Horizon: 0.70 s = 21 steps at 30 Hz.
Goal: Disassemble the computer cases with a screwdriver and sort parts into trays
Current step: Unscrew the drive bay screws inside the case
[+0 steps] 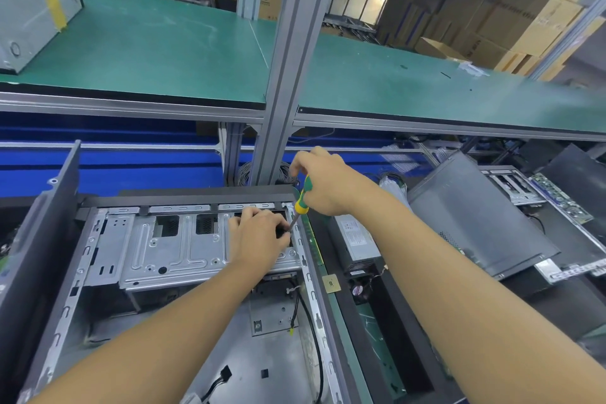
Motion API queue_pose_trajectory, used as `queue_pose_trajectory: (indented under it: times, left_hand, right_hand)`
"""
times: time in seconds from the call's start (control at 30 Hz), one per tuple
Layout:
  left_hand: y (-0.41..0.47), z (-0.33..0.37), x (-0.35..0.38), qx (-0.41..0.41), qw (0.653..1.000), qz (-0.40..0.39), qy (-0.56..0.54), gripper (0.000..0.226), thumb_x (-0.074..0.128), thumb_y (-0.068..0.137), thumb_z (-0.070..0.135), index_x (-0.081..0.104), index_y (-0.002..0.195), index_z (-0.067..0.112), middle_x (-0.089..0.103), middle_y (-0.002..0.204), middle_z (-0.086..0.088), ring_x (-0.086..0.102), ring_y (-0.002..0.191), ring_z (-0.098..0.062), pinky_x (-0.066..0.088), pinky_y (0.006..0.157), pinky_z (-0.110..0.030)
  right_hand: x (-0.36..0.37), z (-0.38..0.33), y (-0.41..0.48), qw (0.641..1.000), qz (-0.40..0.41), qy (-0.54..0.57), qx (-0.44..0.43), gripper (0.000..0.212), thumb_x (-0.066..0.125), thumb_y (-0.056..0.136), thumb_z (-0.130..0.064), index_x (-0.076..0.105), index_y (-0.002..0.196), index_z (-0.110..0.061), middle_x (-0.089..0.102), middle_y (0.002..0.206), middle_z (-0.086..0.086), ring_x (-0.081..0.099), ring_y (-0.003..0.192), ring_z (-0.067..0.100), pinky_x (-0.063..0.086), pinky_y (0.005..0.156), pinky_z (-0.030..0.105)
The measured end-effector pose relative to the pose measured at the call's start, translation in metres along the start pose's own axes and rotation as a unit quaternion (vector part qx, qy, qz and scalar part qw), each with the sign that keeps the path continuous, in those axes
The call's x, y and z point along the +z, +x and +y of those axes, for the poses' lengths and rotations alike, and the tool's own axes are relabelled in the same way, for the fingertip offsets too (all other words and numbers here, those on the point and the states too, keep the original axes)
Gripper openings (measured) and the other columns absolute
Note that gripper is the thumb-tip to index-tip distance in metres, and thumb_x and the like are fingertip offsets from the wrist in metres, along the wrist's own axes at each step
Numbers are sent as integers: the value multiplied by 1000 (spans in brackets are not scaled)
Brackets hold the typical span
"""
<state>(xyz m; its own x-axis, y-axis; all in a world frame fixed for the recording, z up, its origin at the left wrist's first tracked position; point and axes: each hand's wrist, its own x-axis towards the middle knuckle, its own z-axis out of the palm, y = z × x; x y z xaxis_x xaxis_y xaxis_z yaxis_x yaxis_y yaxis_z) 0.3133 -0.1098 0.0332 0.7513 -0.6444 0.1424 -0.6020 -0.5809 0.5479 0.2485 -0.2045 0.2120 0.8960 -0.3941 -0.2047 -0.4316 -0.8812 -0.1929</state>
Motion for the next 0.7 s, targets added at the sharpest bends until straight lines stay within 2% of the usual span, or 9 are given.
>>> queue_pose_trajectory:
  times: [0.1,0.17,0.27,0.33,0.4,0.43,0.5,0.6,0.7]
  left_hand:
    - [7,3,-3,-24,999,-24,-4,4,69,84,42,70,81,39,61,80,22,39,107,-10,18,75,-34]
    - [10,4,-6,-17,999,-40,8,5,70,82,41,68,78,38,61,77,20,38,107,-11,19,74,-36]
    - [11,4,-7,14,999,-27,24,9,67,83,41,64,75,38,63,78,18,42,101,-11,22,75,-36]
    - [12,3,-8,31,999,-5,-31,11,68,83,37,61,75,35,63,75,17,47,93,-11,24,77,-35]
    - [13,1,-11,58,992,-16,-108,15,70,82,28,58,74,31,62,70,13,53,81,-12,34,77,-33]
    - [12,2,-13,64,986,-29,-149,17,70,82,23,57,74,29,62,68,11,55,74,-10,40,73,-27]
    - [9,10,-18,69,974,-54,-210,19,70,80,12,57,74,25,62,68,8,54,64,-3,40,61,-11]
    - [3,41,-18,116,965,-100,-212,24,68,76,6,55,71,26,62,68,7,53,62,-6,39,58,-11]
    - [-4,88,-2,158,949,-241,-128,18,68,75,11,57,72,24,59,67,12,53,65,-8,36,55,-13]
  right_hand:
    - [4,0,-3,1000,1,27,6,35,69,87,-18,50,116,-25,39,114,-2,47,98,24,47,77,40]
    - [9,0,-5,999,41,21,9,32,70,91,-29,51,115,-19,45,111,1,52,87,22,43,67,34]
    - [9,1,-13,993,112,42,-11,21,64,93,-15,54,111,-14,53,103,1,50,75,17,34,56,29]
    - [3,5,-21,986,144,82,-13,20,63,89,-10,56,108,-13,59,103,2,54,86,23,44,63,34]
    - [-8,11,-32,973,181,141,7,20,64,87,-10,56,105,-13,61,105,4,60,86,27,54,67,42]
    - [-14,16,-38,964,203,170,21,19,64,87,-12,56,103,-14,61,104,4,63,83,28,56,64,43]
    - [-23,27,-49,948,252,191,48,16,64,86,-13,56,100,-15,61,101,3,65,80,32,56,61,42]
    - [-23,51,-62,937,291,170,93,15,63,89,-12,57,103,-10,61,102,7,62,85,33,54,72,50]
    - [-6,85,-79,931,297,141,160,15,62,93,-13,56,106,-9,62,107,9,52,91,24,48,78,42]
